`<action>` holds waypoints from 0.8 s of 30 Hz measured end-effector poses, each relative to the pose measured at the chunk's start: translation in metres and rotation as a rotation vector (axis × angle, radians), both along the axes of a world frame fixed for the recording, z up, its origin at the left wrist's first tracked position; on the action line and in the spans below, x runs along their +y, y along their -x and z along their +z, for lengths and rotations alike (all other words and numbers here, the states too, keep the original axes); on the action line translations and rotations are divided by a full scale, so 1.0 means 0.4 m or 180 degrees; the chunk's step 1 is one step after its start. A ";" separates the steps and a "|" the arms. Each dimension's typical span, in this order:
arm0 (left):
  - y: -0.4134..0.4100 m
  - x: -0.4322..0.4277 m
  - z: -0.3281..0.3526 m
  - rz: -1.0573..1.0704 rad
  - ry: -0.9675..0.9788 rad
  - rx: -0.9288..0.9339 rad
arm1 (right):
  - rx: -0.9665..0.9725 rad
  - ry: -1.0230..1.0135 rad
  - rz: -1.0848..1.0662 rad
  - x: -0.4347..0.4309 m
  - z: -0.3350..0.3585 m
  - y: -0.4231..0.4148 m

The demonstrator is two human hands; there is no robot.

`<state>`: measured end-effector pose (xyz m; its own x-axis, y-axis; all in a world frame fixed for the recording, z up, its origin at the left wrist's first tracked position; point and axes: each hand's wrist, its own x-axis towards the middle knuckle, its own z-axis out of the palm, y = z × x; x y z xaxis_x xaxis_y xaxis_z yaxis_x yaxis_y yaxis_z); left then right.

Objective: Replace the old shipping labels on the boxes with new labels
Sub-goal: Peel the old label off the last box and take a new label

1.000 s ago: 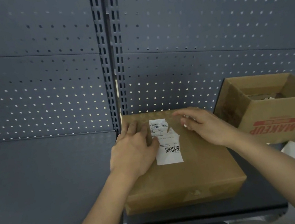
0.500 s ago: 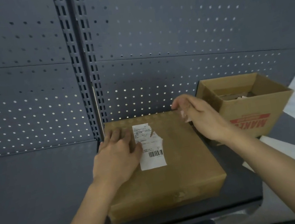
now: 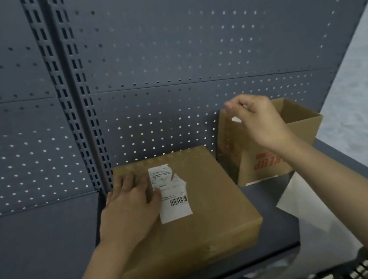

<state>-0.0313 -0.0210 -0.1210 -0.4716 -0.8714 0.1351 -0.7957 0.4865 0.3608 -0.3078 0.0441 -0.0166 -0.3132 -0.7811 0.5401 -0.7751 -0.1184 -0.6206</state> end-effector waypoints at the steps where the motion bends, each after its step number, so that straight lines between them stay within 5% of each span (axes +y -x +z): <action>1: 0.001 0.001 0.001 -0.0001 -0.0012 0.0002 | 0.0008 0.0021 -0.0048 0.002 -0.006 -0.001; 10: 0.005 0.002 -0.001 0.0022 -0.0081 -0.0039 | -0.0050 -0.0521 -0.0690 0.015 0.028 0.039; 18: 0.017 0.006 -0.002 -0.0039 -0.0009 -0.0049 | 0.0357 -0.1062 -0.0446 0.014 0.021 0.112; 21: 0.025 0.013 0.000 -0.0048 0.0005 -0.0053 | 0.0768 -0.0983 -0.0436 0.021 0.023 0.120; 24: 0.030 0.017 0.001 -0.0048 0.0002 -0.0059 | 0.0540 -0.0666 -0.0529 0.027 0.028 0.124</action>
